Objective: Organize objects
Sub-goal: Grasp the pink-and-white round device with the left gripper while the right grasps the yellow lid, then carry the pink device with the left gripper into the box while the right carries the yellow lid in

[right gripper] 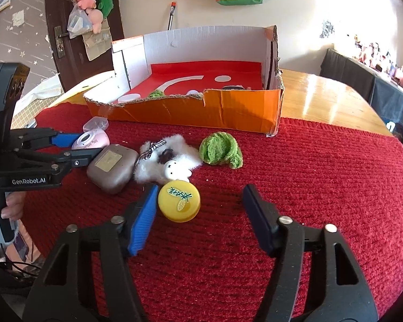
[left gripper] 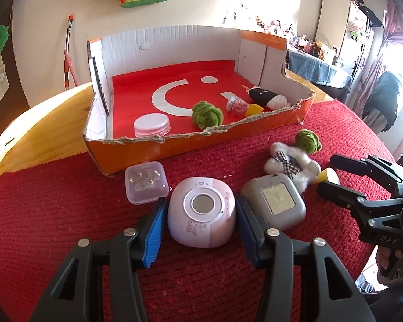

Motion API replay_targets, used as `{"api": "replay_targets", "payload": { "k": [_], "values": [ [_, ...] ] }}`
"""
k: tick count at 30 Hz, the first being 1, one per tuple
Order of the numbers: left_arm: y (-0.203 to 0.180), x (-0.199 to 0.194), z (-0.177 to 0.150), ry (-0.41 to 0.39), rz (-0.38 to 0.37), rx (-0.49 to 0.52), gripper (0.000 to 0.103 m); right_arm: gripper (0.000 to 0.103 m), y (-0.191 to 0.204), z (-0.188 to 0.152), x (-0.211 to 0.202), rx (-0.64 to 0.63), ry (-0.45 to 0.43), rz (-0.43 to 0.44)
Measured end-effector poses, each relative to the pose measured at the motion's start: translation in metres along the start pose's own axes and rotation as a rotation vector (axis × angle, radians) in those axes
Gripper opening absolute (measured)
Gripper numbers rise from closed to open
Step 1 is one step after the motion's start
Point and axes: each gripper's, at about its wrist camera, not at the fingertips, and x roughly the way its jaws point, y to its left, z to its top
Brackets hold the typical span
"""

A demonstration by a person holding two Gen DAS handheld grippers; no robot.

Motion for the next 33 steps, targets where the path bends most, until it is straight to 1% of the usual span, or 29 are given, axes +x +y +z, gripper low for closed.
{"api": "replay_targets", "payload": {
  "k": [4, 9, 17, 25, 33],
  "values": [
    [-0.002, -0.003, -0.003, -0.009, 0.002, 0.008, 0.050, 0.029, 0.005, -0.004, -0.002, -0.030, -0.010, 0.009],
    [-0.002, -0.007, -0.006, -0.021, 0.002, -0.002, 0.050, 0.029, 0.007, -0.005, -0.007, -0.031, -0.016, 0.040],
    [-0.003, -0.020, -0.003, -0.057, 0.010, -0.003, 0.050, 0.029, 0.005, 0.002, -0.016, -0.027, -0.034, 0.039],
    [-0.003, -0.028, -0.002, -0.072, 0.003, -0.010, 0.050, 0.029, 0.007, 0.005, -0.020, -0.028, -0.038, 0.037],
    [0.000, -0.043, 0.017, -0.112, -0.013, -0.012, 0.050, 0.029, 0.010, 0.029, -0.028, -0.045, -0.063, 0.048]
  ]
}}
